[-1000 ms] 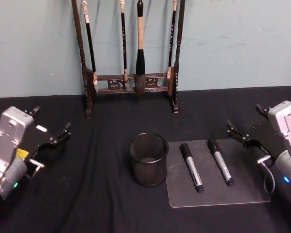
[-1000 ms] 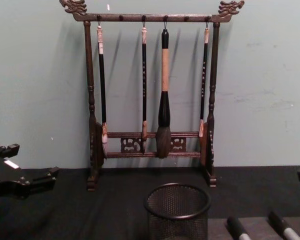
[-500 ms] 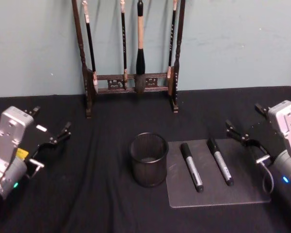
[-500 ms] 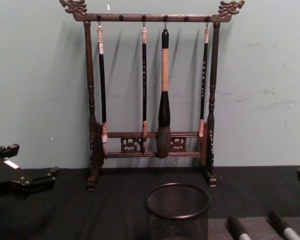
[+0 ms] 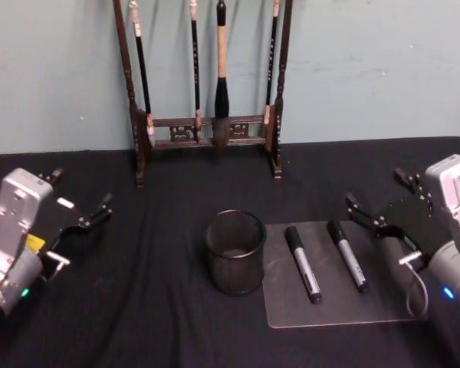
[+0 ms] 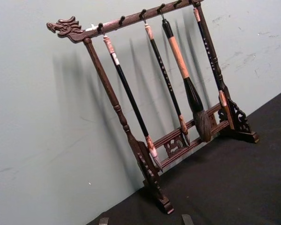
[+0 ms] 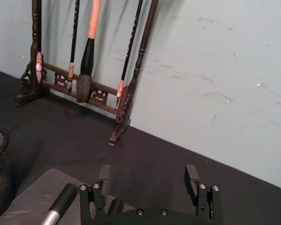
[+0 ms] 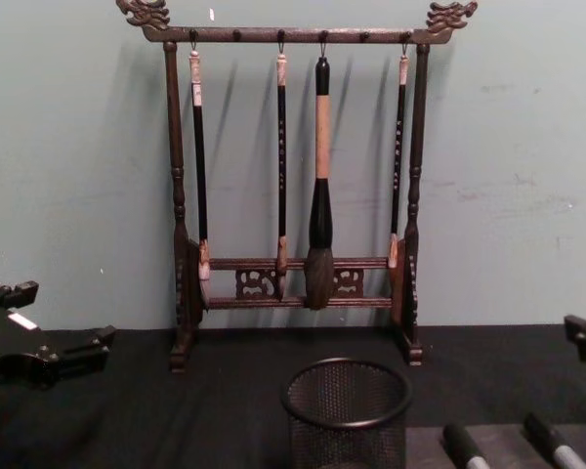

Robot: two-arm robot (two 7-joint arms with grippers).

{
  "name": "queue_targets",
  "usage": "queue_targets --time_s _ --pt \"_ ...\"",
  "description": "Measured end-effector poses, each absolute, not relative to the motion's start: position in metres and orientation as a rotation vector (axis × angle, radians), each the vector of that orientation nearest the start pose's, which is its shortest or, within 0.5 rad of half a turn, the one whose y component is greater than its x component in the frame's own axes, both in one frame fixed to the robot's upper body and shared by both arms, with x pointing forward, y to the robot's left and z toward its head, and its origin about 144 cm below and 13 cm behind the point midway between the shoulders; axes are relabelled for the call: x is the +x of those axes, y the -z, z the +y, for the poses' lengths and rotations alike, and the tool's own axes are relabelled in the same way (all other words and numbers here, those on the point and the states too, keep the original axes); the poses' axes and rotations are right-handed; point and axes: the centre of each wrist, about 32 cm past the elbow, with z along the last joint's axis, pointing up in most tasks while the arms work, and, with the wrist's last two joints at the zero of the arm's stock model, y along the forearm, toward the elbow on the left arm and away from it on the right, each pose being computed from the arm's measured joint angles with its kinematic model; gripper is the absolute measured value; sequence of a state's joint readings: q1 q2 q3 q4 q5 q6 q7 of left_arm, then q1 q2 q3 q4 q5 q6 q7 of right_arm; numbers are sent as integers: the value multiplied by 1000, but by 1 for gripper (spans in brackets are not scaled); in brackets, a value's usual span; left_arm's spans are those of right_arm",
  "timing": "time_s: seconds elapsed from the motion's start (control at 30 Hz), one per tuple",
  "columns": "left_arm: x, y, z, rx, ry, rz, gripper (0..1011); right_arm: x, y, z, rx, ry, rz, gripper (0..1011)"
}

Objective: Pick up the water-based marker from the table and place it into the pen holder.

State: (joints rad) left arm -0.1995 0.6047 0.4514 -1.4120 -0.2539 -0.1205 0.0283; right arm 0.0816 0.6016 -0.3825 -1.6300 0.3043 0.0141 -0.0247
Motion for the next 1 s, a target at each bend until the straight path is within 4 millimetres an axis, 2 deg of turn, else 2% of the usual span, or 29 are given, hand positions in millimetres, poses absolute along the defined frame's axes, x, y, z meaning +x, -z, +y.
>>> queue_targets --time_s 0.3,0.5,1.0 --pt "489 -1140 310 305 -1248 -285 1009 454 -1162 -277 -319 1208 -133 1002" --pt "489 -1140 310 304 -1248 -285 1009 462 -1149 -278 -349 1182 -58 1002" --pt "489 -1140 310 304 -1248 -285 1009 473 -1130 -281 -334 1152 65 1003"
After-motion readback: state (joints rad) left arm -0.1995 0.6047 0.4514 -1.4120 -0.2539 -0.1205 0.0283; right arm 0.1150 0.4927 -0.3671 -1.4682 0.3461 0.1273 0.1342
